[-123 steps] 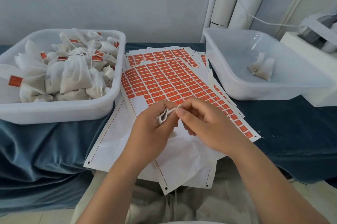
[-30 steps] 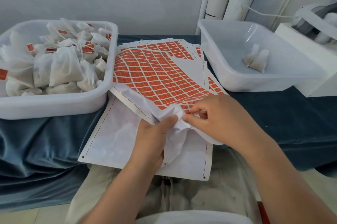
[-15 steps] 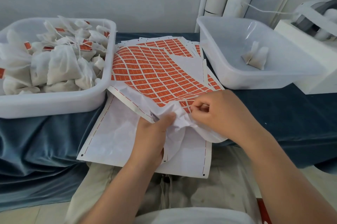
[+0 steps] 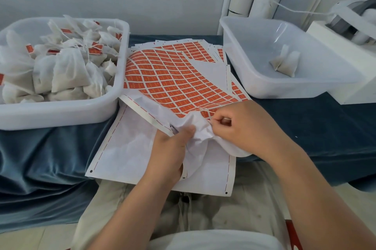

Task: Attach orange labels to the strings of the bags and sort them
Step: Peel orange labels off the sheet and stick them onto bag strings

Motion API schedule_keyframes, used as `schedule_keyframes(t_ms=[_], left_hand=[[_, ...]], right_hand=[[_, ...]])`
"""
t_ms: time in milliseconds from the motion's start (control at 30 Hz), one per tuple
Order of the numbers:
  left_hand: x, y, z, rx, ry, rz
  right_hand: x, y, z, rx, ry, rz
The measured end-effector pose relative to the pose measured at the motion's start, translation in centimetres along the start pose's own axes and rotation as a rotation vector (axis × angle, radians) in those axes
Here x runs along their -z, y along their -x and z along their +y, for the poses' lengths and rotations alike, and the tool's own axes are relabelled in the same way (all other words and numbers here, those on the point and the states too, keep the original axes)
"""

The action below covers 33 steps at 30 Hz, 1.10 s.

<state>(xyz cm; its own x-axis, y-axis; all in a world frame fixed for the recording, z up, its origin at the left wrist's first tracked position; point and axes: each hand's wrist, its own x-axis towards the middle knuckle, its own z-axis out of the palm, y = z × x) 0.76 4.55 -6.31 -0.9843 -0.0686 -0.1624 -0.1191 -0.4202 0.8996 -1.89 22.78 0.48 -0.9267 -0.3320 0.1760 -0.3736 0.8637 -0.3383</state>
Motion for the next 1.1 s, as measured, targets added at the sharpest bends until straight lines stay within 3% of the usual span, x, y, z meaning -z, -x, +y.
schedule_keyframes(t_ms=[267,467,600,767,900,933,1000,1100], left_hand=[[-0.5,0.5,0.7,-0.012,0.027,-0.024],[-0.2,0.5,1.0,0.0,-0.015,-0.091],[0.9,0.4,2.6,-0.086,-0.408,-0.178],[2.3,0.1,5.4,0.002,-0.768,-0.049],[3.1,0.5,7.8,0.089,-1.519,-0.178],[3.5,0.7,8.5,0.126,-1.601,-0.19],[3.8,1.5,9.6,0.068,-1.516,-0.188],[2.5,2.6,9.7,-0.159,-1.028,-0.24]], right_hand=[[0.3,-0.1,0.2,-0.004,-0.008,-0.01],[2.6,-0.6,3.4,-0.258,-0.368,0.083],[3.8,-0.2,5.8,-0.412,-0.52,0.288],[4.5,0.1,6.1,-0.487,-0.56,0.57],[5.2,0.4,5.7,-0.529,-0.67,0.579],[5.2,0.5,5.3,-0.513,-0.715,0.548],[4.8,0.6,3.9,-0.468,-0.845,0.453],[3.0,0.1,1.0,-0.402,-1.04,0.303]])
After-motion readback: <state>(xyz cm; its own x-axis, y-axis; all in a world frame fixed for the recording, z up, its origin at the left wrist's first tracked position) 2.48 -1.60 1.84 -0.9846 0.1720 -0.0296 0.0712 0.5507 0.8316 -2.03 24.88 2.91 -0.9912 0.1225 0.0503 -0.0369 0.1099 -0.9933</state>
